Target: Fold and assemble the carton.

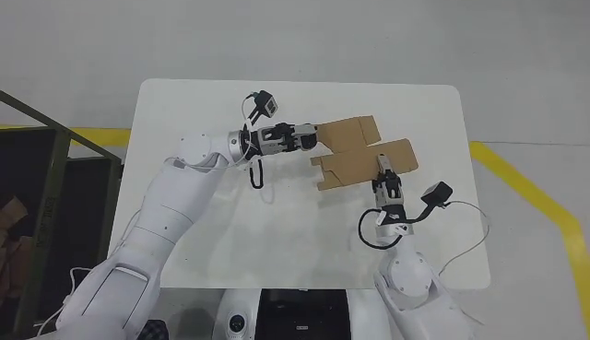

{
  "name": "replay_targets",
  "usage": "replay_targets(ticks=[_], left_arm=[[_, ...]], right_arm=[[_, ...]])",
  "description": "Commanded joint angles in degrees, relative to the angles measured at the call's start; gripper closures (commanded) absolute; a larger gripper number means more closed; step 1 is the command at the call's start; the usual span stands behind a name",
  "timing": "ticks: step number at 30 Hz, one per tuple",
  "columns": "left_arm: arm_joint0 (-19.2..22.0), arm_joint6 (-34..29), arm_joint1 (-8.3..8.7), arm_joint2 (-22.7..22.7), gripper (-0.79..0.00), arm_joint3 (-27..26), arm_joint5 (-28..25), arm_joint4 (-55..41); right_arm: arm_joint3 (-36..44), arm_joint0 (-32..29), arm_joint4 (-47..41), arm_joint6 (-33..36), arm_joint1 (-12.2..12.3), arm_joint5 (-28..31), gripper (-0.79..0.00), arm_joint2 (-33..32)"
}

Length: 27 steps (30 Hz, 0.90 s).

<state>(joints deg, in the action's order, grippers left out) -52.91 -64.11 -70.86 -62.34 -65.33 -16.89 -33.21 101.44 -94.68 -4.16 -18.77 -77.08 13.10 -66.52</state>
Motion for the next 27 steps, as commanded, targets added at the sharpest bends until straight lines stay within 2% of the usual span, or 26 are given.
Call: replay_targets(ticks=[1,17,27], left_arm=[[-0.01,0.04,0.02,-0.03,-0.240,-0.17,0.12,0.20],[0.51,2.20,-0.09,1.72,-0.280,0.20,-0.03,6.26],[0.68,1.81,-0.02,1.80,-0.215,0.00,0.41,6.97]], right_arm=[[-0.08,0.02,0.00,-0.04,-0.10,-0.01,0.000,-0.01],[0.68,-0.69,0.78,0.93,-0.70,0.04,0.000,-0.49],[0.31,-0.50,1.37,1.04,-1.12,-0.34,0.000,-0.42]])
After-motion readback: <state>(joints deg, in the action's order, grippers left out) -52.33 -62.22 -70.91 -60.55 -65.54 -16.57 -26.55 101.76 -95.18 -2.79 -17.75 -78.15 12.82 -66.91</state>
